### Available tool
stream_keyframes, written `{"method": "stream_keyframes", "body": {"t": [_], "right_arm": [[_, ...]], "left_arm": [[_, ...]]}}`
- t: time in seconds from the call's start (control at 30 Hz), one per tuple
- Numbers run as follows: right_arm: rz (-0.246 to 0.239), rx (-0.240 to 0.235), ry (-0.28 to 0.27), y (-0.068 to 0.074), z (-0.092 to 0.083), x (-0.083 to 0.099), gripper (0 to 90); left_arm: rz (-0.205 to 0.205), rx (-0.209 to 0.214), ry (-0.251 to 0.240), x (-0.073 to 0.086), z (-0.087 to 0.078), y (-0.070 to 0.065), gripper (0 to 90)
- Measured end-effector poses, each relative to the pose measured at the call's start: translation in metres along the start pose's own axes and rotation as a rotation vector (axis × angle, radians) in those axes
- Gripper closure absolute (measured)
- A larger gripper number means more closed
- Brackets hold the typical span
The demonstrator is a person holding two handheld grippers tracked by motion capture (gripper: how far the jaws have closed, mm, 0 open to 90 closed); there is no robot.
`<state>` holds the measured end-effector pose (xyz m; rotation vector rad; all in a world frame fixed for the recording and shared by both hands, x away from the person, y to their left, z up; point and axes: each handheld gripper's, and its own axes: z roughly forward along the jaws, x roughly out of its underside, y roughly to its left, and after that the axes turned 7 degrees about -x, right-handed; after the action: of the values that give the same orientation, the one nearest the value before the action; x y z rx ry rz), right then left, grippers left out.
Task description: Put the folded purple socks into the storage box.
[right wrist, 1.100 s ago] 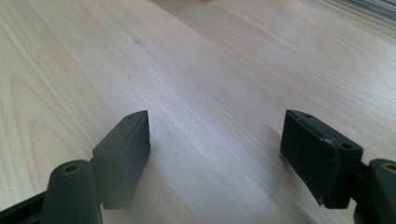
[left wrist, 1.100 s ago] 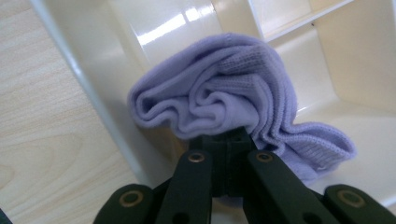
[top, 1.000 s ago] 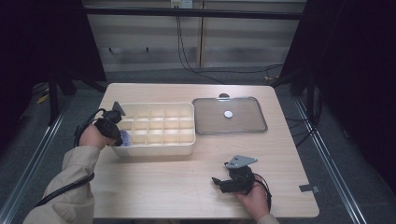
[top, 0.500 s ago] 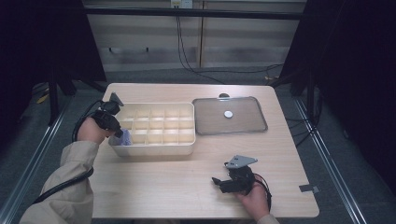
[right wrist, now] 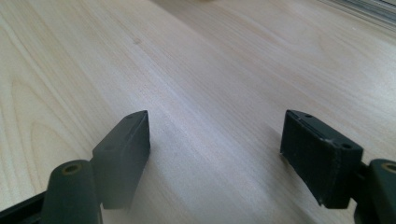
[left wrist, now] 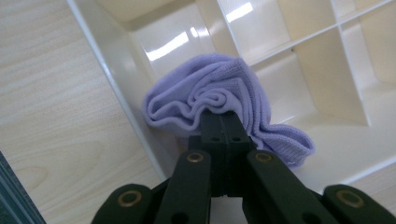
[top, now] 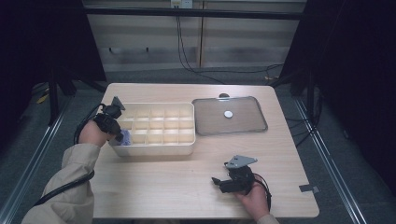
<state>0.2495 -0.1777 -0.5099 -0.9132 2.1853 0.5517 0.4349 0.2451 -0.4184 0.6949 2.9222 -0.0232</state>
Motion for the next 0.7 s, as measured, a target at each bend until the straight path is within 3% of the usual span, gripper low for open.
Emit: {"method": "stream_keyframes", "body": {"t": [0.43, 0.7], "right_arm": [[0.001, 0.000, 0.004, 0.000, 0.000, 0.000, 23.8], [-0.005, -0.001, 0.001, 0.000, 0.001, -0.001, 23.7]], "left_arm": [[-0.013, 0.016, 0.010, 0.007, 0.010, 0.002, 90.0], [-0.020, 0.028, -0.009, 0.011, 0.000, 0.003, 81.0]]}}
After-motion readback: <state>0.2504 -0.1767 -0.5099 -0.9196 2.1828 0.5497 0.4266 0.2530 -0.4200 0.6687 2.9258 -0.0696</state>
